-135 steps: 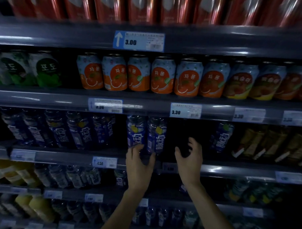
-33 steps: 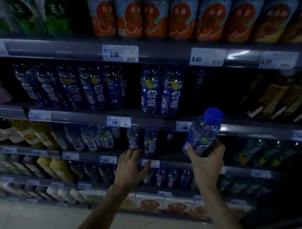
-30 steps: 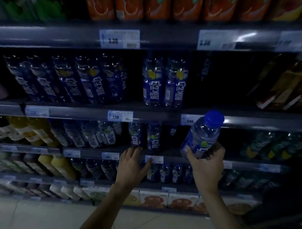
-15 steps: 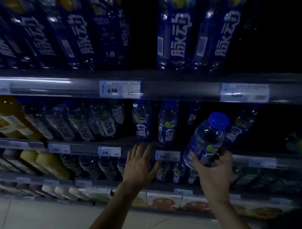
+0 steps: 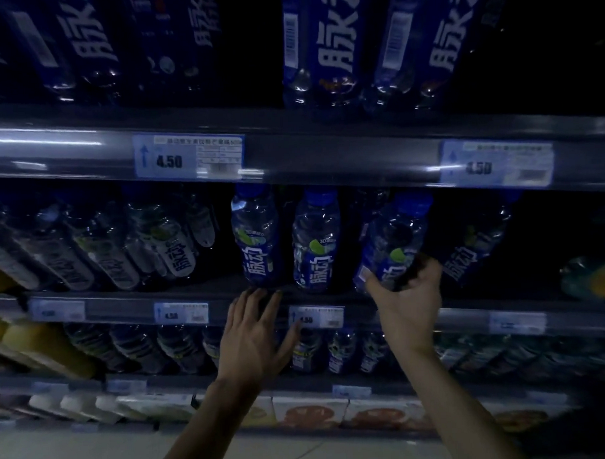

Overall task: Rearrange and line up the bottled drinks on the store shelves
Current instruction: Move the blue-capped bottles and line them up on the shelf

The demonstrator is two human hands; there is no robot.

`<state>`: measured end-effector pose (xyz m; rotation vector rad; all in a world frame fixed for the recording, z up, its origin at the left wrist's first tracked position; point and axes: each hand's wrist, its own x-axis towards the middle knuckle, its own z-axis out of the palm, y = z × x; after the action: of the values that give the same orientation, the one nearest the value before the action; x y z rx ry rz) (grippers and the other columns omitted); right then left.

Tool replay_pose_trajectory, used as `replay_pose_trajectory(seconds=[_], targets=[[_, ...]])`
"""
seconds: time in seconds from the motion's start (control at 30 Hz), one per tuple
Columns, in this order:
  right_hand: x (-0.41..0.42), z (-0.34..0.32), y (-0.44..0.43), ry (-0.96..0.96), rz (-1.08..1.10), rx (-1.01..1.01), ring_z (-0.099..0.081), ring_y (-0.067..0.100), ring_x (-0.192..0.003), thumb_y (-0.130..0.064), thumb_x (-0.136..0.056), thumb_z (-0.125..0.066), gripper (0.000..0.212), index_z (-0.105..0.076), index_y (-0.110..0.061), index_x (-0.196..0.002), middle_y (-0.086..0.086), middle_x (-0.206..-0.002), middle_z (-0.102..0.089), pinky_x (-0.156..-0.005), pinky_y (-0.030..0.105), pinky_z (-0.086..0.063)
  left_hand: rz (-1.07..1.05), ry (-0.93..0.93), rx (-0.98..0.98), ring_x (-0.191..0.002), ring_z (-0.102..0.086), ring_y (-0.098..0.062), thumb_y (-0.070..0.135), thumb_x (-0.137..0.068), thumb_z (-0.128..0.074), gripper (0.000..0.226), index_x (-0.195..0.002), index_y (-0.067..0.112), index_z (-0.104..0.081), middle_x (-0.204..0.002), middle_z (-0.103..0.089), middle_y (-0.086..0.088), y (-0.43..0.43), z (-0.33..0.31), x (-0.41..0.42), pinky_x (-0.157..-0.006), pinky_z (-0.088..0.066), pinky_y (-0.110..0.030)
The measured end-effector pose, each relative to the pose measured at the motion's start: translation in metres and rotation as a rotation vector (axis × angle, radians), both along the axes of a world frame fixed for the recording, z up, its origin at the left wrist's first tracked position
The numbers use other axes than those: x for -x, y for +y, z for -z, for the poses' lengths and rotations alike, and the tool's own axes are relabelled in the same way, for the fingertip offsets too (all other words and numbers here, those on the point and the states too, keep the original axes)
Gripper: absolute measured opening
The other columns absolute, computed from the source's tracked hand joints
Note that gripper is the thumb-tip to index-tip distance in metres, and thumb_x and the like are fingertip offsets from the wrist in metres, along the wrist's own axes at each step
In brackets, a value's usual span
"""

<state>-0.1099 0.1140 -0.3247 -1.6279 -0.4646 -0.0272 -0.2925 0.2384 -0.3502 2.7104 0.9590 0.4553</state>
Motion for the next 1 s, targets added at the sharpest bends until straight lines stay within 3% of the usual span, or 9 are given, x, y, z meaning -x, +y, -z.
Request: replay_pose_trajectory(seconds=[0.23, 0.33, 0.43, 1.0], targets=[[-0.007, 0.002, 0.017, 0.003, -0.038, 0.07, -0.055, -0.016, -0.086, -0.031, -0.072, -0.082, 0.053, -0.047, -0.026, -0.112, -0.015, -0.098, -0.062, -0.066, -0.001, -0.041, -0.025, -0.02, -0.02, -0.124, -0.046, -0.035, 0.056, -0.089, -0.04, 0.063, -0.128, 0.008, -0.056, -0.127, -0.056, -0.017, -0.004, -0.001, -0.001, -0.102, -0.042, -0.049], [-0.012, 0.002, 0.022, 0.01, -0.039, 0.11, -0.057, -0.01, -0.086, -0.031, -0.072, -0.081, 0.053, -0.047, -0.02, -0.111, -0.005, -0.098, -0.064, -0.066, 0.003, -0.045, -0.023, -0.016, -0.022, -0.124, -0.046, -0.036, 0.056, -0.09, -0.04, 0.064, -0.128, 0.007, -0.056, -0.127, -0.056, -0.017, -0.004, 0.0, -0.001, -0.102, -0.041, -0.049], [-0.01, 0.006, 0.019, 0.018, -0.07, 0.11, -0.062, -0.001, -0.087, -0.03, -0.072, -0.082, 0.056, -0.045, -0.024, -0.113, -0.005, -0.102, -0.064, -0.071, 0.009, -0.05, -0.026, -0.02, -0.018, -0.125, -0.046, -0.035, 0.055, -0.09, -0.04, 0.062, -0.127, 0.008, -0.056, -0.127, -0.056, -0.016, -0.004, -0.001, -0.001, -0.103, -0.04, -0.049], [-0.007, 0.01, 0.014, 0.023, -0.192, 0.108, -0.058, -0.007, -0.1, -0.026, -0.078, -0.078, 0.057, -0.039, -0.031, -0.119, -0.009, -0.114, -0.059, -0.079, 0.004, -0.045, -0.071, -0.015, 0.008, -0.117, -0.048, -0.035, 0.04, -0.087, -0.061, 0.048, -0.123, 0.008, -0.058, -0.121, -0.054, -0.016, -0.008, -0.008, -0.008, -0.096, -0.045, -0.048]])
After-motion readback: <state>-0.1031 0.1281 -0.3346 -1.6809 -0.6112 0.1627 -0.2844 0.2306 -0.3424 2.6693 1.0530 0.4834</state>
